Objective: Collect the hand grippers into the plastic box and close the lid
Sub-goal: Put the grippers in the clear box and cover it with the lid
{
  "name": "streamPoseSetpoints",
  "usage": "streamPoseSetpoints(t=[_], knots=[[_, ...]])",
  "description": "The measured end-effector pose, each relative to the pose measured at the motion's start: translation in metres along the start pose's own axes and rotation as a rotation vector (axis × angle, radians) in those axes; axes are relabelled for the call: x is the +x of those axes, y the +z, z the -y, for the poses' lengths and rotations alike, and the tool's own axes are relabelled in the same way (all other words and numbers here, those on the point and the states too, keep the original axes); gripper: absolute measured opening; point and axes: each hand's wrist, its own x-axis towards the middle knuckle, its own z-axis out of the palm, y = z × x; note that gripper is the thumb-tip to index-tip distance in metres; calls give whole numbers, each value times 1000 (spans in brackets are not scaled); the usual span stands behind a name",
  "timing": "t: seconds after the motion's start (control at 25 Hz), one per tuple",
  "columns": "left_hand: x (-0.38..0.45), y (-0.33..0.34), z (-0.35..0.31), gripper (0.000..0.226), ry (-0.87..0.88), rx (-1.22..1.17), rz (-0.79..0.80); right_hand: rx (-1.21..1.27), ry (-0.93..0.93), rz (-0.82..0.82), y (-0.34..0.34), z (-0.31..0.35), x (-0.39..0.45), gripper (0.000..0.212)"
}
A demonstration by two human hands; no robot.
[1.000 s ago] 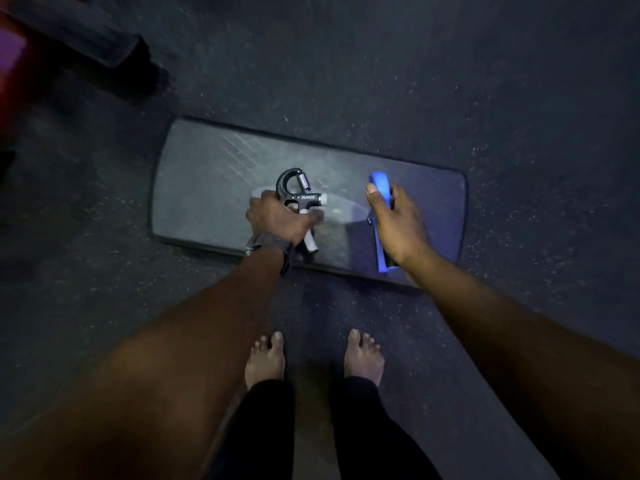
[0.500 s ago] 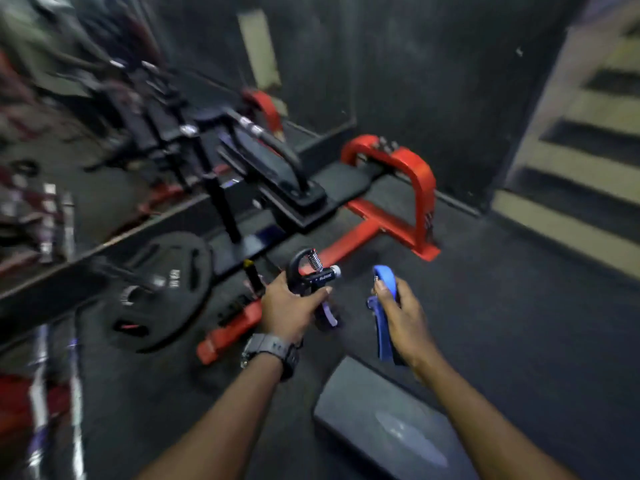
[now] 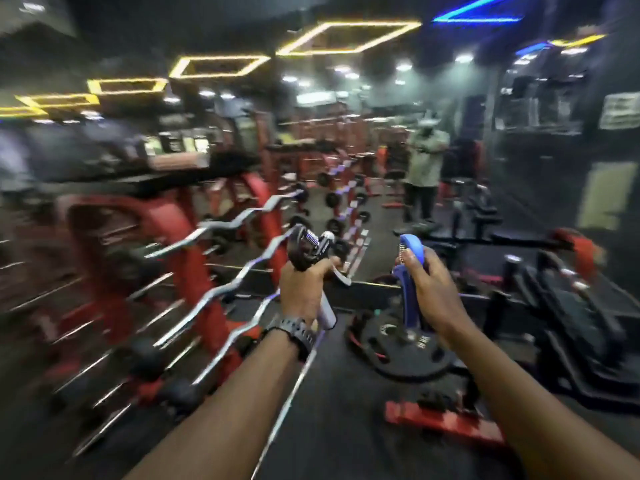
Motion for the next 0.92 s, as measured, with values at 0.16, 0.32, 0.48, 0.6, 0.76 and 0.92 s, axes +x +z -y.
streamPoseSetpoints(t=[0.16,0.32,0.48,0.6,0.76,0.92], knots=[[9,-162,-59,21,132,38,-183,150,-113,281,165,60,-21,16],[-17,-337,-103,37,169,169,-484,300,-145,510,336,128,-88,15],[-61,-478,-133,20,230,354,-731,398,-142,732,463,181,-176,18],[-110,-576,-160,8,281,426,-937,459,-140,915,547,215,-248,17],[-162,-679,-182,20,253,483,-1108,545,-168,1095,641,250,-325,21],[-199,-760,-191,25,232,578,-1318,590,-190,1278,734,273,-392,16]])
